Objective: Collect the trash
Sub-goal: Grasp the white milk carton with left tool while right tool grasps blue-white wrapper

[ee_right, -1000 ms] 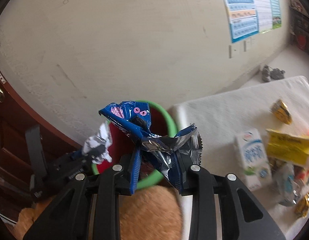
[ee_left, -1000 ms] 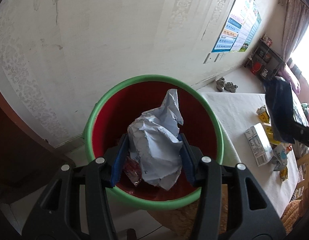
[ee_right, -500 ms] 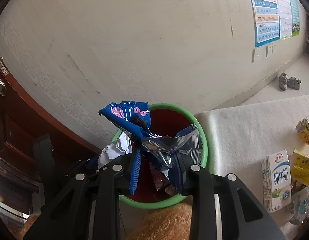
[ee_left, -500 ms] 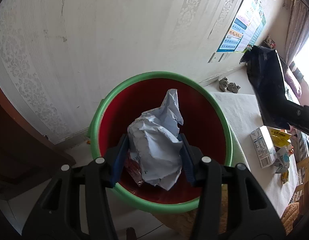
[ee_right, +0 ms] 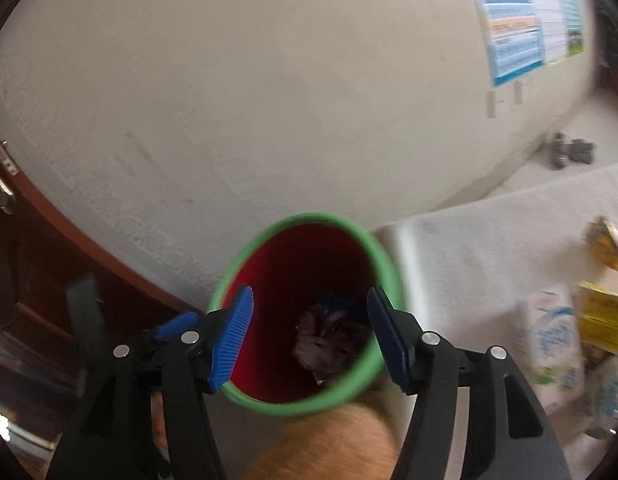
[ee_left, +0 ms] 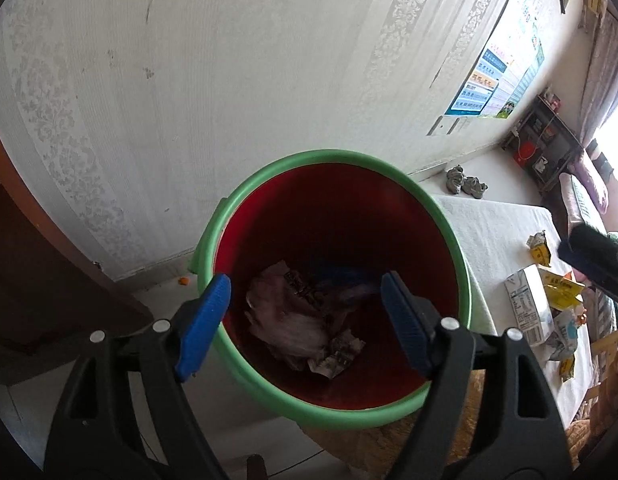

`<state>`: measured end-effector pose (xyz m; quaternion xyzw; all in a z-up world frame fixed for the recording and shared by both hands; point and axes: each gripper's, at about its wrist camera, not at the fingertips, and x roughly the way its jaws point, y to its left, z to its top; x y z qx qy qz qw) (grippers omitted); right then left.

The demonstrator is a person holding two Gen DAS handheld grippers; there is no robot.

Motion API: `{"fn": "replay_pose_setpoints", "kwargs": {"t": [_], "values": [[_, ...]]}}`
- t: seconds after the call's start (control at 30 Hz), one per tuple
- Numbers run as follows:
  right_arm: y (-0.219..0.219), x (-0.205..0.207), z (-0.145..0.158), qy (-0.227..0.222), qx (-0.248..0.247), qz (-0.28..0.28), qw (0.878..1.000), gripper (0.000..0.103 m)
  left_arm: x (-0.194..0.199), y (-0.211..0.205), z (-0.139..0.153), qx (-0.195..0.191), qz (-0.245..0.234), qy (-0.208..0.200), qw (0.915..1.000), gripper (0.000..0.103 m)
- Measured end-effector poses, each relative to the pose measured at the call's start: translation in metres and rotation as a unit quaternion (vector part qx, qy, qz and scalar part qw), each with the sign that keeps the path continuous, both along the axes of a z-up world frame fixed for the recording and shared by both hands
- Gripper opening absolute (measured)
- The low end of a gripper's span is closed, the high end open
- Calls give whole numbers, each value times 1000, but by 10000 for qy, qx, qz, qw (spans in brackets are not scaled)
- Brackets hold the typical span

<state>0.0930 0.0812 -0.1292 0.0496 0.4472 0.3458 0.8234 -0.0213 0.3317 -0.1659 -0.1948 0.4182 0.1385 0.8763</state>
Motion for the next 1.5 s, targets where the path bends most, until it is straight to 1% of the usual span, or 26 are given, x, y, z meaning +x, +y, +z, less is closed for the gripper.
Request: {"fn": "replay_pose_setpoints", "kwargs": {"t": [0.1, 0.17, 0.2, 0.27, 0.3, 0.37, 0.43, 0.53, 0.57, 0.6, 0.67, 0.7, 0.8, 0.9, 0.97, 1.03, 1.13, 1.2, 1.23, 1.37, 1.5], "values": [[-51, 1, -1, -194, -303, -618, 9974, 59, 1, -9, 6, 59, -68, -49, 9999, 76], [-90, 0, -3, -476, -777, -1086, 9899, 62, 4, -14, 7, 56, -134, -49, 9999, 76], [-104, -1, -5, -548, -976, -1248, 9858, 63, 4, -18, 7, 56, -178, -45, 9998, 76], [-132, -1, -13, -531, -1294, -1537, 9782, 64, 8, -31, 10, 66, -311, -56, 9995, 76], [-148, 0, -21, -411, -1468, -1638, 9746, 67, 10, -39, 13, 78, -405, -85, 9991, 76], [-165, 1, -37, -166, -1845, -1701, 9679, 68, 13, -50, 17, 104, -547, -110, 9984, 76], [-175, 2, -50, -70, -2011, -1670, 9652, 68, 15, -62, 21, 113, -699, -137, 9974, 76], [-178, 3, -73, 176, -2183, -1526, 9637, 67, 19, -81, 27, 66, -883, -163, 9959, 77], [-176, 2, -79, 272, -2216, -1485, 9634, 58, 19, -88, 28, 32, -959, -160, 9953, 77], [-177, 1, -83, 314, -2216, -1474, 9634, 42, 21, -97, 30, 15, -1063, -155, 9942, 77], [-182, -3, -82, 400, -1891, -1447, 9704, 29, 23, -111, 34, 71, -1213, -162, 9925, 77], [-187, -6, -79, 364, -1832, -1463, 9715, 25, 25, -120, 36, 124, -1327, -158, 9910, 77], [-195, -21, -61, 146, -1639, -1442, 9758, 23, 31, -143, 39, 191, -1527, -135, 9880, 77], [-211, -45, -43, -73, -1371, -1407, 9805, 23, 41, -171, 38, 130, -1787, -102, 9838, 77], [-223, -62, -38, -217, -1330, -1429, 9805, 23, 47, -188, 37, 133, -1955, -100, 9806, 77], [-239, -81, -41, -284, -1308, -1648, 9772, 24, 54, -206, 36, 189, -2117, -104, 9771, 77], [-268, -93, -57, 7, -958, -2118, 9726, 24, 71, -234, 29, 228, -2296, -81, 9730, 77], [-282, -95, -68, 277, -783, -2325, 9690, 24, 82, -247, 23, 163, -2350, 9, 9719, 77], [-285, -96, -71, 342, -729, -2362, 9684, 24, 91, -255, 19, 86, -2378, 71, 9712, 77], [-287, -98, -70, 271, -588, -2344, 9700, 25, 109, -273, 9, -21, -2287, 242, 9732, 77], [-283, -98, -71, 256, -530, -2199, 9738, 25, 127, -292, 5, 82, -2280, 336, 9731, 77]]}}
